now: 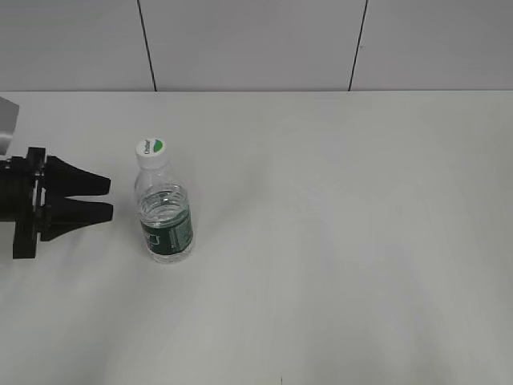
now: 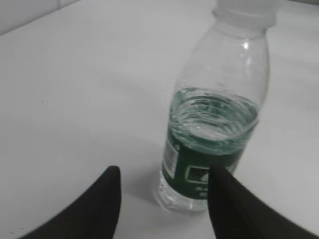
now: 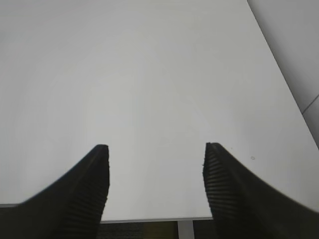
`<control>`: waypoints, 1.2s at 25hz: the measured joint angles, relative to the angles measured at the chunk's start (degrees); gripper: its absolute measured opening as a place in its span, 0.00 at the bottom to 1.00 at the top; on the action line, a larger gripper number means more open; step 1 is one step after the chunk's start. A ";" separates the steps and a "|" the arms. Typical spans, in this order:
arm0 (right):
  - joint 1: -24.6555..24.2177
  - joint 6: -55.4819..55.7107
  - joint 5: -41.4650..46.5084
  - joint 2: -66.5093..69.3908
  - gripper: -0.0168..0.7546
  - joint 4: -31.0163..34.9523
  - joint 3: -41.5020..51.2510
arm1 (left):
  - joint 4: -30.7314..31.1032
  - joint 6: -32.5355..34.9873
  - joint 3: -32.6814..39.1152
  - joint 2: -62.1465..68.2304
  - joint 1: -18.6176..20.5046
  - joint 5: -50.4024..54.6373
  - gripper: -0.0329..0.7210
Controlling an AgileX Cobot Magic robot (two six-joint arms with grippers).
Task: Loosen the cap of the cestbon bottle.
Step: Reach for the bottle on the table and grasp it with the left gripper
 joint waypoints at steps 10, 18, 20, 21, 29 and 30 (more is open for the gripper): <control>0.00 0.00 0.00 0.00 0.61 0.00 0.00 | 2.08 0.20 0.00 0.00 -2.48 0.00 0.51; 0.00 0.00 0.00 0.00 0.61 0.00 0.00 | 2.33 0.20 0.00 0.00 -2.48 0.00 0.47; 0.00 0.00 0.00 0.00 0.61 0.00 0.00 | 2.33 0.25 0.00 0.00 -2.48 0.00 0.46; 0.00 0.00 0.00 0.00 0.61 0.00 0.00 | 2.33 0.25 0.00 0.00 -2.48 0.00 0.46; 0.00 0.00 0.00 0.00 0.61 0.00 0.00 | 1.03 0.25 0.00 0.00 -2.48 0.00 0.37; 0.00 0.00 0.00 0.00 0.61 0.00 0.00 | 1.03 0.25 0.00 0.00 -2.48 0.00 0.36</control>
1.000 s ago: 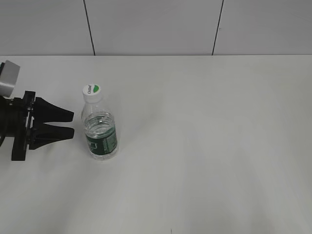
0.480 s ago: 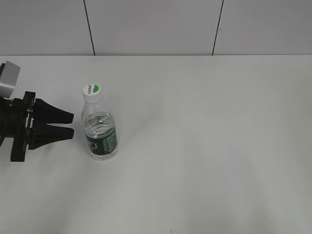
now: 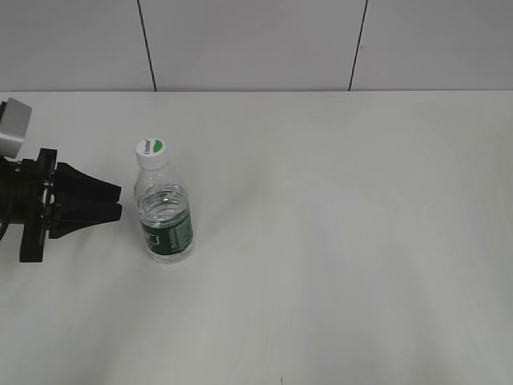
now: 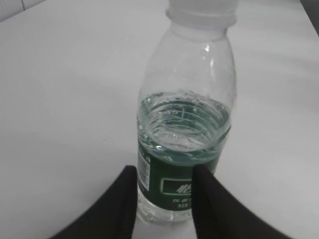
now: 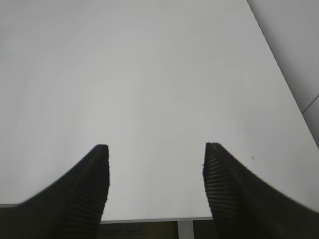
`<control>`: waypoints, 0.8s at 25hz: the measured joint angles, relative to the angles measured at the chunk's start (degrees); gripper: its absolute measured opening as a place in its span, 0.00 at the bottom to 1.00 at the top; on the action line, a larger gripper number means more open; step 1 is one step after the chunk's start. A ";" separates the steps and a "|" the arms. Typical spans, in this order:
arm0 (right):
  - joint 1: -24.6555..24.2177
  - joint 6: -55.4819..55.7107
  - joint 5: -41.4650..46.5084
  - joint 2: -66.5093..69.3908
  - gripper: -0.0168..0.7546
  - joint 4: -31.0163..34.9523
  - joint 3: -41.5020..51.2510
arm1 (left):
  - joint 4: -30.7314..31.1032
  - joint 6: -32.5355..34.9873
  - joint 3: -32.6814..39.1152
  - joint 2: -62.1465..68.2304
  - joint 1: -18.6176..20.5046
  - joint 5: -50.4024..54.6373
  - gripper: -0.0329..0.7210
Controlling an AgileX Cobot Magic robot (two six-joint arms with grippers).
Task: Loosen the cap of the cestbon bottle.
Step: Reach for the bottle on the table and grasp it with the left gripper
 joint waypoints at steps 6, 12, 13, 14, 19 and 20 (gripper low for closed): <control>0.00 0.00 0.00 0.00 0.61 0.00 0.00 | -0.55 0.00 0.00 0.00 0.00 0.00 0.34; 0.00 0.00 0.00 0.00 0.61 0.00 0.00 | -0.79 0.00 0.00 0.00 0.00 0.00 0.35; 0.00 0.00 0.00 0.00 0.61 0.00 0.00 | -0.79 0.00 0.00 0.00 0.00 0.00 0.35; 0.00 0.00 0.00 0.00 0.61 0.00 0.00 | -0.79 0.00 0.00 0.00 0.00 0.00 0.35; 0.00 0.00 0.00 0.00 0.61 0.00 0.00 | -1.10 0.00 0.00 0.00 0.00 0.00 0.37; 0.00 0.00 0.00 0.00 0.61 0.00 0.00 | -1.24 -0.09 0.00 0.00 0.00 0.00 0.38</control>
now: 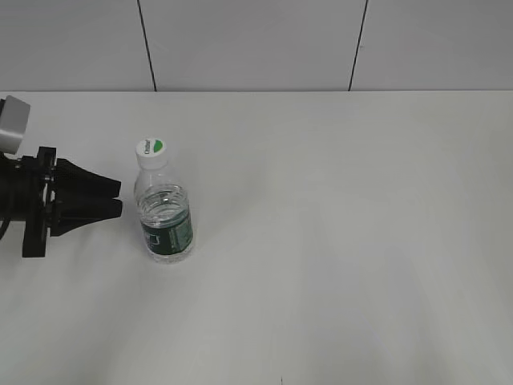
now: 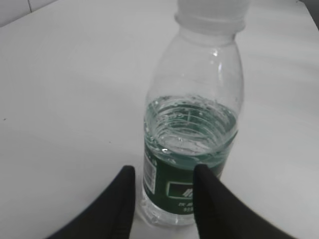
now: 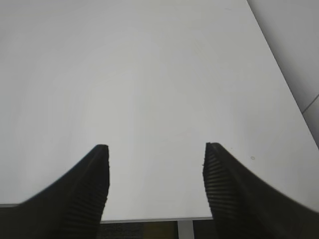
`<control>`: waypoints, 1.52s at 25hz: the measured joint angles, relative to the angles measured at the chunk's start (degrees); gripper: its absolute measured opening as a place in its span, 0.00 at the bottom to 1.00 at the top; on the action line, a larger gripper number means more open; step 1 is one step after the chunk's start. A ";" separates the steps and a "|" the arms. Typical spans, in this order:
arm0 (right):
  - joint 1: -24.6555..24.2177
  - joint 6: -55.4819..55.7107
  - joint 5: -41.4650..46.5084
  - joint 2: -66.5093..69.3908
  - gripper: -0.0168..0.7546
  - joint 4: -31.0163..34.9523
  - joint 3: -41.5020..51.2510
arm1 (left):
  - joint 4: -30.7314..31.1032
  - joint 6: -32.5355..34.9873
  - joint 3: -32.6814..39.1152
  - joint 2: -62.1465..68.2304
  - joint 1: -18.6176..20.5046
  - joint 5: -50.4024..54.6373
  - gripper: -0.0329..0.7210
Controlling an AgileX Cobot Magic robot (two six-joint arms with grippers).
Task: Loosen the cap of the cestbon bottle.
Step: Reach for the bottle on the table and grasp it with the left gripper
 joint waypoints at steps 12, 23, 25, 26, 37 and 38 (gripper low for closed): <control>0.00 0.00 0.00 0.00 0.61 0.00 0.00 | -3.56 -6.65 0.00 0.00 -3.48 0.00 0.74; 0.00 0.00 0.00 0.00 0.61 0.00 0.00 | -3.41 -6.71 0.00 0.00 -9.74 2.56 0.75; 0.00 0.00 0.00 0.00 0.61 0.00 0.00 | -3.80 -6.77 0.00 0.00 -10.78 5.27 0.75; 0.00 0.00 0.00 0.00 0.61 0.00 0.00 | -4.20 -6.77 0.00 0.00 -11.12 6.54 0.75; 0.00 0.00 0.00 0.00 0.61 0.00 0.00 | -6.83 -1.68 0.00 0.45 -11.54 5.71 0.75; 0.00 0.00 0.00 0.00 0.61 0.00 0.00 | -6.83 -1.28 0.00 0.92 -11.54 4.64 0.75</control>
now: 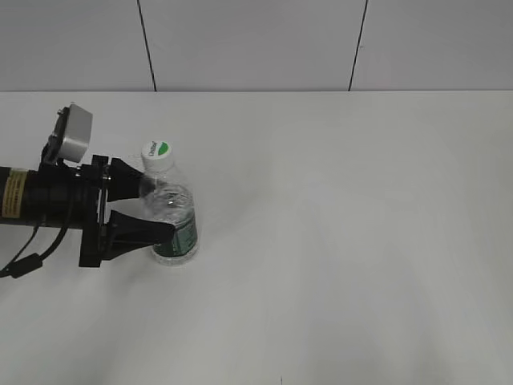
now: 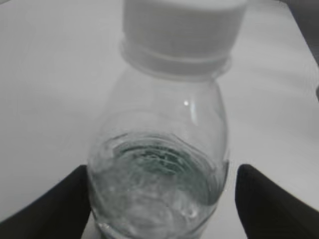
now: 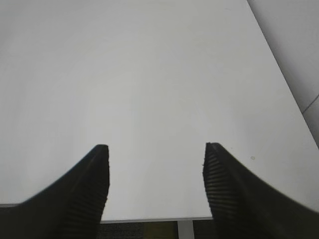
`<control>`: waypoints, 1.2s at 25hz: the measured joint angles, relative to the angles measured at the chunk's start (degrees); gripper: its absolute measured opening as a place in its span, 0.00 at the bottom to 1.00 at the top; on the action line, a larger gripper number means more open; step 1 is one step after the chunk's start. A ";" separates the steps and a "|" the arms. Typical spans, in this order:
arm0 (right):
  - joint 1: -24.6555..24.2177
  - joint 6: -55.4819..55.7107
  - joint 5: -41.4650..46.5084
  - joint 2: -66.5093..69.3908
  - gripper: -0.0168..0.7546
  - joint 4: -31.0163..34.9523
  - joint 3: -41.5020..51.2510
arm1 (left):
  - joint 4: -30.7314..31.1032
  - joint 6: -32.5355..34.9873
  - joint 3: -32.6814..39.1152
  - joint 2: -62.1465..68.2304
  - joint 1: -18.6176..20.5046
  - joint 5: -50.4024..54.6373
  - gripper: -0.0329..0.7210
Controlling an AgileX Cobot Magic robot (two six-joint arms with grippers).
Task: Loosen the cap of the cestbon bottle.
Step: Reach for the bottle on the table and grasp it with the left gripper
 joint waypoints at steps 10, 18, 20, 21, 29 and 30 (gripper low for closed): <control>0.00 0.05 0.00 0.00 0.61 0.00 0.00 | -2.46 5.11 -0.04 8.10 0.00 -4.67 0.75; 0.00 0.05 0.00 0.00 0.61 0.00 0.00 | -6.67 8.17 -0.04 9.41 -0.98 -4.60 0.75; 0.00 0.05 0.00 0.00 0.61 0.00 0.00 | -7.33 8.61 -0.04 9.68 -1.58 -4.66 0.74; 0.00 0.05 0.00 0.00 0.61 0.00 0.00 | -7.65 8.89 -0.04 10.06 -1.84 -4.66 0.73; 0.00 0.05 0.00 0.00 0.61 0.00 0.00 | -9.07 9.73 -0.65 13.38 -2.35 -5.81 0.67; 0.00 0.05 0.00 0.00 0.61 0.00 0.00 | -9.29 9.73 -0.65 13.45 -2.48 -5.86 0.67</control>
